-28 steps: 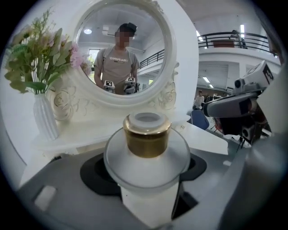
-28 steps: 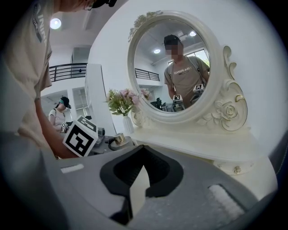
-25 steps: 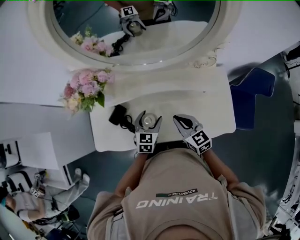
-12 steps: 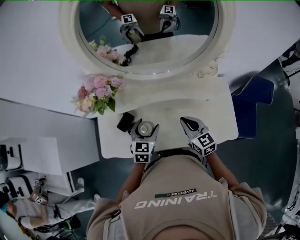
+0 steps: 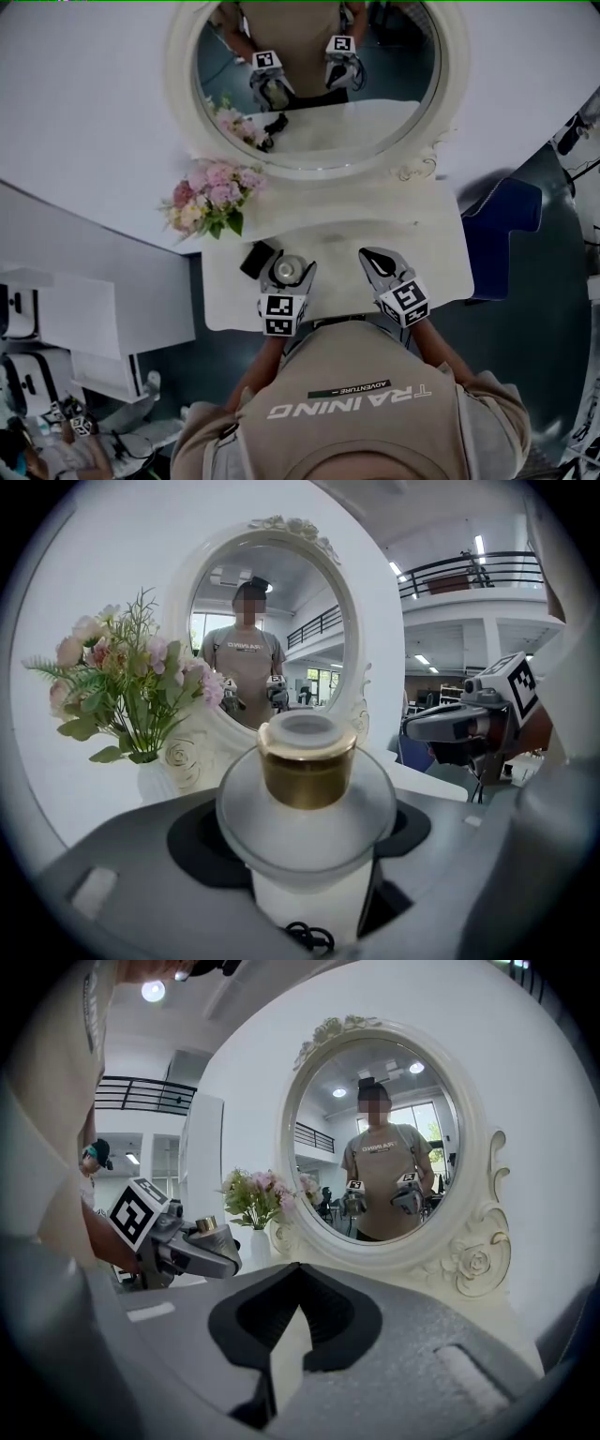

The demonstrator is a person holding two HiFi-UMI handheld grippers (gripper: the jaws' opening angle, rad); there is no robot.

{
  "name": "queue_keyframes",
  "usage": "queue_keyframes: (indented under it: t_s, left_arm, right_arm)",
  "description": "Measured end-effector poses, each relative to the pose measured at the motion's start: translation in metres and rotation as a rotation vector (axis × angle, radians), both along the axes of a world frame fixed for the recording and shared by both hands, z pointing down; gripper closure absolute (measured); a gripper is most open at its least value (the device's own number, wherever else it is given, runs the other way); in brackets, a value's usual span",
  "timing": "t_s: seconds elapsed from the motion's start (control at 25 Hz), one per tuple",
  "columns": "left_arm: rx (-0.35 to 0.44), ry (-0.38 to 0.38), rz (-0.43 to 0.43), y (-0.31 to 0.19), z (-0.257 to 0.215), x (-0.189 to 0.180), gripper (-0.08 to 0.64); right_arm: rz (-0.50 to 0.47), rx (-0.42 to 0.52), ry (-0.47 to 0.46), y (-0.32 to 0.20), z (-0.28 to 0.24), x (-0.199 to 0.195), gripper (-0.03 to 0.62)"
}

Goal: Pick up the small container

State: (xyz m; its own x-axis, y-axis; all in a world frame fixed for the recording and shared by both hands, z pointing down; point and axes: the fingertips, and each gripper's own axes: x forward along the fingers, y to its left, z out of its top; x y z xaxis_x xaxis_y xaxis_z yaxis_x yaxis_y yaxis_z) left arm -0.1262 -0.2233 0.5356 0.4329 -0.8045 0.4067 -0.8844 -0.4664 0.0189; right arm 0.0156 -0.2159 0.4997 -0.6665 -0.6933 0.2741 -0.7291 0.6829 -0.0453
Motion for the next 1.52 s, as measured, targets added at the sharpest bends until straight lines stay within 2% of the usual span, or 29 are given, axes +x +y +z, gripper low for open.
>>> queue_keyframes:
  t_s: [0.24,0.92,1.52]
  left_arm:
    - [-0.021,0.075,-0.011,0.003,-0.006,-0.002,0.206]
    - [0.035,0.043,0.010,0.005,-0.025,0.002,0.206]
    - [-0.001,0.033,0.002,0.008,-0.010,0.014,0.206]
  right_arm:
    - [-0.013,-0.003,0.008,0.005,0.002,-0.005,0.589]
    - [0.044,0.040,-0.048,0.011,-0.011,0.011,0.591]
    - [0.035,0.012,-0.068,0.016,-0.002,0.017,0.589]
